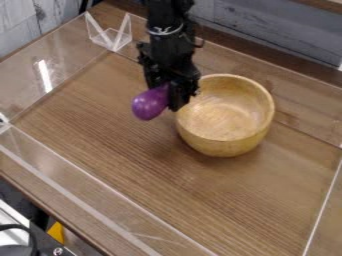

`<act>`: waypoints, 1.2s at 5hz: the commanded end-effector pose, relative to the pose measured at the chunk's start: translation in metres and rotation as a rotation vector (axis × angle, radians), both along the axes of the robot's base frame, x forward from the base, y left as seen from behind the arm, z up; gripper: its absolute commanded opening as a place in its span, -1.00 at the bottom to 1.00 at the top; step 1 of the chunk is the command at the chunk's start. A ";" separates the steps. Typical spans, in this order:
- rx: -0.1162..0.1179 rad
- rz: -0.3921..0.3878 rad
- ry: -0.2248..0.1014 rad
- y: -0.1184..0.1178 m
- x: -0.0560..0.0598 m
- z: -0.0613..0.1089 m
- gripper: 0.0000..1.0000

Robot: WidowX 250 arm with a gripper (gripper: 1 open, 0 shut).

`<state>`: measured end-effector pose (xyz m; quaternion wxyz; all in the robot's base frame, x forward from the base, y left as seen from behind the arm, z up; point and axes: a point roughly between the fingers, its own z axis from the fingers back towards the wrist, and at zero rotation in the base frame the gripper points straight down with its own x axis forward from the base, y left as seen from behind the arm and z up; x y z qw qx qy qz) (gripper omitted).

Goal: Remove the purple eggplant from inside the brown bowl and put it on the table

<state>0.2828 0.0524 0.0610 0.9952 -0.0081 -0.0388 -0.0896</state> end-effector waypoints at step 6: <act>0.012 -0.055 -0.002 -0.009 0.002 -0.041 -1.00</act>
